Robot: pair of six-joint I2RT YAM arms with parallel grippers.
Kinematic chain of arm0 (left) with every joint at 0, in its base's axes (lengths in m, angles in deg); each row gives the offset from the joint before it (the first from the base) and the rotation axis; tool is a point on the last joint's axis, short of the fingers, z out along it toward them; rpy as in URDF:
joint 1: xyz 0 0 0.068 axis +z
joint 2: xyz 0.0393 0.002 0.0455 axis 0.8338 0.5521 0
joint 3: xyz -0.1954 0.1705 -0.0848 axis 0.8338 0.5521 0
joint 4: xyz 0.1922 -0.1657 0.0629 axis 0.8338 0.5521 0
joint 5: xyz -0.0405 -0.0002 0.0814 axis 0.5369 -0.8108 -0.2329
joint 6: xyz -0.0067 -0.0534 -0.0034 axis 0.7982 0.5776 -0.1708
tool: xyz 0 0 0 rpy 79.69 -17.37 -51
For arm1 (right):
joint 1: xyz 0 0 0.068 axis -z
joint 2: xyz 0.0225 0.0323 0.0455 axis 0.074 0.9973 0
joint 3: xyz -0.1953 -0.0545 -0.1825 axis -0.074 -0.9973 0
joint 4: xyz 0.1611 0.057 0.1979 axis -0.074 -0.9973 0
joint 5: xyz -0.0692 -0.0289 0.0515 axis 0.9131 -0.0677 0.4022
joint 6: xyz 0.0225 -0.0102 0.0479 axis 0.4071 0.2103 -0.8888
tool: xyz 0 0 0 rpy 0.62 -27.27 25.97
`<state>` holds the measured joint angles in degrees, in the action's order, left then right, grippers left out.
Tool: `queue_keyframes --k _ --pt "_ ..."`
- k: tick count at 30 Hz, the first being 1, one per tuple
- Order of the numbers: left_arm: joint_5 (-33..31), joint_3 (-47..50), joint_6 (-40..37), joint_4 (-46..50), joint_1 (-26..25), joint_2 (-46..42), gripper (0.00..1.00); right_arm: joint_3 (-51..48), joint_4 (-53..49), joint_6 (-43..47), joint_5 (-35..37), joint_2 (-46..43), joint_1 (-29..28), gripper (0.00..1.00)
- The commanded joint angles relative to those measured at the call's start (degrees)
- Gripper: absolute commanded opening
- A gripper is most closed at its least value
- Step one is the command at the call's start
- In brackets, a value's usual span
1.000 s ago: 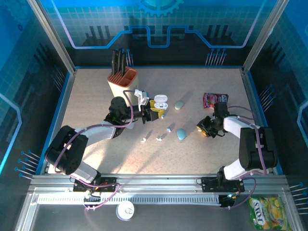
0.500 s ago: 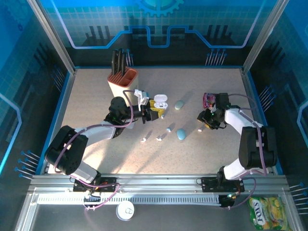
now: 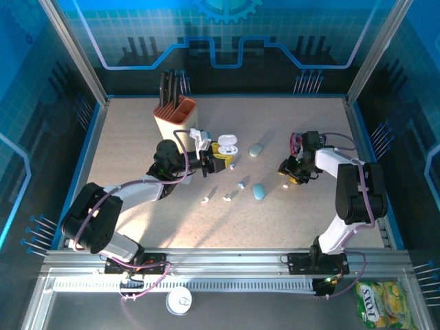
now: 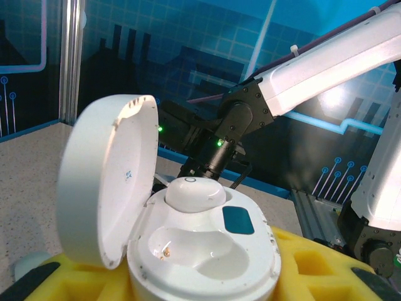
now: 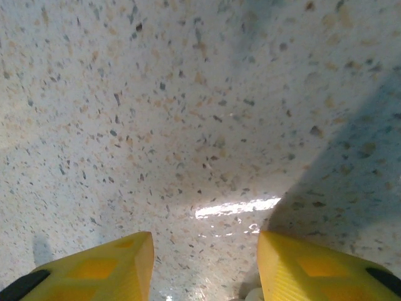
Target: Insert wireless bluetooth earbuds into charging case
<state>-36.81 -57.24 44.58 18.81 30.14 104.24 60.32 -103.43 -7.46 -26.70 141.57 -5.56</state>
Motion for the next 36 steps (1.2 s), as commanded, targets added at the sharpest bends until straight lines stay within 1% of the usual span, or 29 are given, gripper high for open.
queue_keyframes --k 1,6,11,19,21,23,25,27,30,36 --pt "-0.4 0.8 -1.7 -0.2 0.5 -1.6 0.31 -3.2 -1.0 -0.6 -1.4 -2.4 -0.9 0.47" --pt "-0.1 0.9 -1.5 -0.5 0.5 -1.3 0.31 -6.6 -1.3 -0.8 -1.3 -5.3 -1.3 0.47" --pt "0.0 0.9 -0.8 -1.3 0.4 -0.9 0.31 -7.4 -1.6 -1.0 -1.0 -6.4 -1.3 0.47" --pt "-0.1 1.4 -1.1 -1.8 0.5 -0.6 0.31 -4.4 -6.2 1.1 1.2 -9.2 -1.3 0.46" --pt "-0.7 1.9 -1.1 -2.9 0.6 -0.1 0.31 -1.7 -8.2 2.8 3.0 -9.9 -1.6 0.46" --pt "-2.0 2.6 -0.7 -4.6 0.6 0.1 0.32 0.6 -11.5 6.2 6.0 -10.4 -2.8 0.47" --pt "-2.7 3.3 -0.6 -5.4 0.9 -0.1 0.32 4.1 -16.2 10.3 11.9 -10.2 -5.7 0.48" --pt "-3.2 4.1 -0.5 -5.8 1.7 -0.6 0.32 7.6 -20.9 14.7 19.3 -9.5 -9.5 0.49" --pt "-3.7 5.4 0.2 -7.0 3.0 -1.3 0.32 11.2 -25.8 19.3 27.0 -7.5 -14.2 0.49" --pt "-5.5 8.2 2.5 -11.9 5.9 -1.1 0.31 14.9 -29.8 24.9 36.5 -2.0 -22.5 0.48"
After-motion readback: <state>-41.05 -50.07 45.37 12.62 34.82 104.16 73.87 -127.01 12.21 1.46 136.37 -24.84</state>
